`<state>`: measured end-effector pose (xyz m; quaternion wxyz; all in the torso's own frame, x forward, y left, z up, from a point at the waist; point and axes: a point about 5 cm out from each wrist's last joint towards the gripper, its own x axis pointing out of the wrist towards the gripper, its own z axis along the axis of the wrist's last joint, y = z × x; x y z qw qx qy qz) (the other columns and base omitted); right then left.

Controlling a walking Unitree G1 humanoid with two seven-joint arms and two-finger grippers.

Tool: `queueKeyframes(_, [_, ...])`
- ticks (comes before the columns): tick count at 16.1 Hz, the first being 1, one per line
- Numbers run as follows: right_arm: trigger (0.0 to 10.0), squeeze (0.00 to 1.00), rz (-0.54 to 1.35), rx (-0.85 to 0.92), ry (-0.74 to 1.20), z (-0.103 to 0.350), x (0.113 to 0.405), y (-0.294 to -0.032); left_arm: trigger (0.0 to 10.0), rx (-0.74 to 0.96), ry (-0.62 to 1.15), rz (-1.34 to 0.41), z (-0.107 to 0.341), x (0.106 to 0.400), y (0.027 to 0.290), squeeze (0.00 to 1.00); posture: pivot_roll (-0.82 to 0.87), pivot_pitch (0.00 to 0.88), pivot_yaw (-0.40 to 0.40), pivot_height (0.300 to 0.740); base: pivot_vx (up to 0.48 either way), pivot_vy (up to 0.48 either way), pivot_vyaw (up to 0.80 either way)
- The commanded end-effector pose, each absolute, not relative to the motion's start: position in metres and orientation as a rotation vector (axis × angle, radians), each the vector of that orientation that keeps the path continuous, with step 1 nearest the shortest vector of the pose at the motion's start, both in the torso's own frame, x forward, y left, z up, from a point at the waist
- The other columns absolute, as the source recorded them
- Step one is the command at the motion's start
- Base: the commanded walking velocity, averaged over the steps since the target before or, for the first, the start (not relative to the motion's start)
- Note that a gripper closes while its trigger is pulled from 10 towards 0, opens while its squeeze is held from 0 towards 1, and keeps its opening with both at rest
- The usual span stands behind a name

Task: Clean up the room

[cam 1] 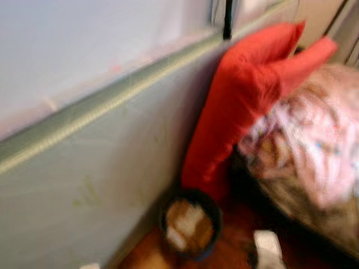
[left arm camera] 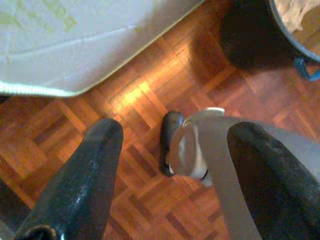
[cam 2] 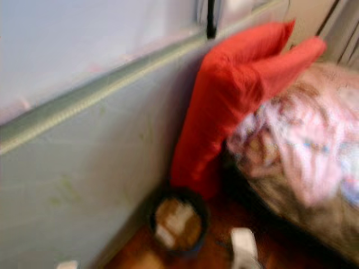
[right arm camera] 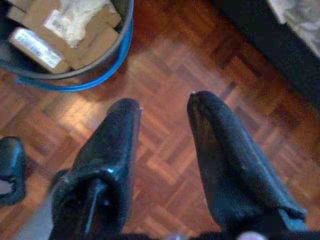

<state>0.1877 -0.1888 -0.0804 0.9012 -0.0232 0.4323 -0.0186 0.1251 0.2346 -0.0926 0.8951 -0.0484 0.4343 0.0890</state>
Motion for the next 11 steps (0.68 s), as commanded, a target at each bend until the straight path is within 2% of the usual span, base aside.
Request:
queueKeyframes(1, [10.0, 0.00, -0.146, 0.199, 0.913, -0.0705, 0.2050, -0.2076, 10.0, 0.010, 0.916, 0.137, -0.0751, 0.1862, 0.2268, 0.00, -0.01, 0.000, -0.015, 0.740, 0.000, -0.322, 0.00])
queueKeyframes(11, [10.0, 0.00, -0.138, 0.190, 0.908, -0.0698, 0.2061, -0.2078, 10.0, 0.012, 0.918, 0.129, -0.0750, 0.1867, 0.2267, 0.00, -0.01, 0.000, -0.017, 0.740, 0.000, -0.320, 0.00])
